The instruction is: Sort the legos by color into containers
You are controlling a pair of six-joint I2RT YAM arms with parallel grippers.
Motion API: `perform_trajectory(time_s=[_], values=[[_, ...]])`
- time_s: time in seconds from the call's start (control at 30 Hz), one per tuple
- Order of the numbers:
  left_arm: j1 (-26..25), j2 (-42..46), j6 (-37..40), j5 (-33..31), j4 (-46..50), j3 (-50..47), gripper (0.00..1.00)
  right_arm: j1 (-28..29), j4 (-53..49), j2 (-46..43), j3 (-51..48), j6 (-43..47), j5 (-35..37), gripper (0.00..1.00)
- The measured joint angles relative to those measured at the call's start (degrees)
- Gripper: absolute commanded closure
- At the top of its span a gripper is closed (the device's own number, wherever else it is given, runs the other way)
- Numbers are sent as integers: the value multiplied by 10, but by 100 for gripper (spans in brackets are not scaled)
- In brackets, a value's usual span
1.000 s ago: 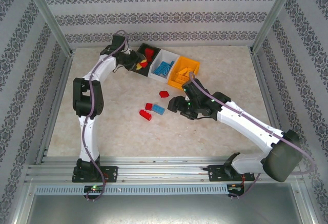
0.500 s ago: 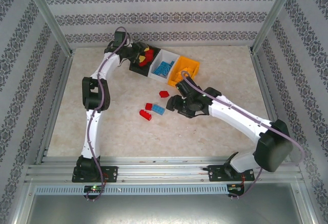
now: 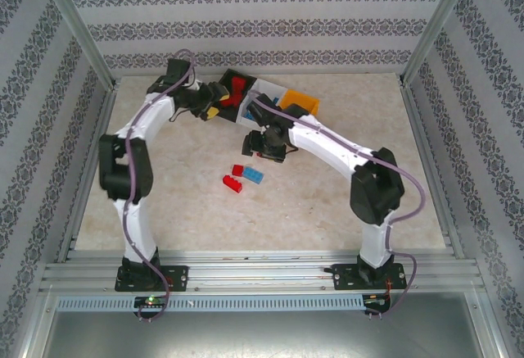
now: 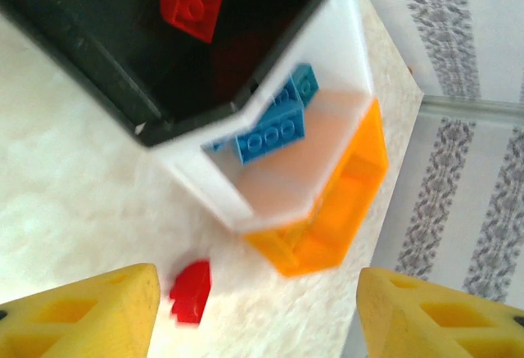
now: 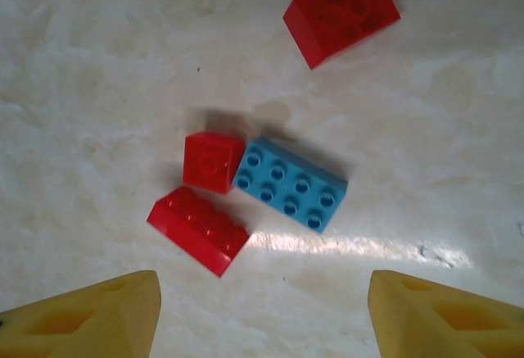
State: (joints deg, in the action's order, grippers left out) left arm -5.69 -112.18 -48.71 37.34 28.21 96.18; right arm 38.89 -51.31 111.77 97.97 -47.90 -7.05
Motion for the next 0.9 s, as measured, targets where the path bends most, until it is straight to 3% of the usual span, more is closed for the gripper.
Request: perform_trajectory(time_s=[0.1, 0.3, 0.53, 0.77, 0.9], values=[[2, 89, 66, -21, 29, -59, 29, -11, -18, 49, 45, 2, -1, 28], [3, 159, 164, -44, 69, -166, 28, -28, -69, 118, 134, 23, -1, 28], [5, 171, 192, -27, 86, -279, 28, -30, -142, 209, 276, 93, 37, 30], [5, 194, 209, -15, 91, -290, 27, -26, -212, 307, 417, 152, 78, 33], [6, 206, 217, -14, 92, -291, 27, -26, -237, 328, 438, 169, 88, 34]])
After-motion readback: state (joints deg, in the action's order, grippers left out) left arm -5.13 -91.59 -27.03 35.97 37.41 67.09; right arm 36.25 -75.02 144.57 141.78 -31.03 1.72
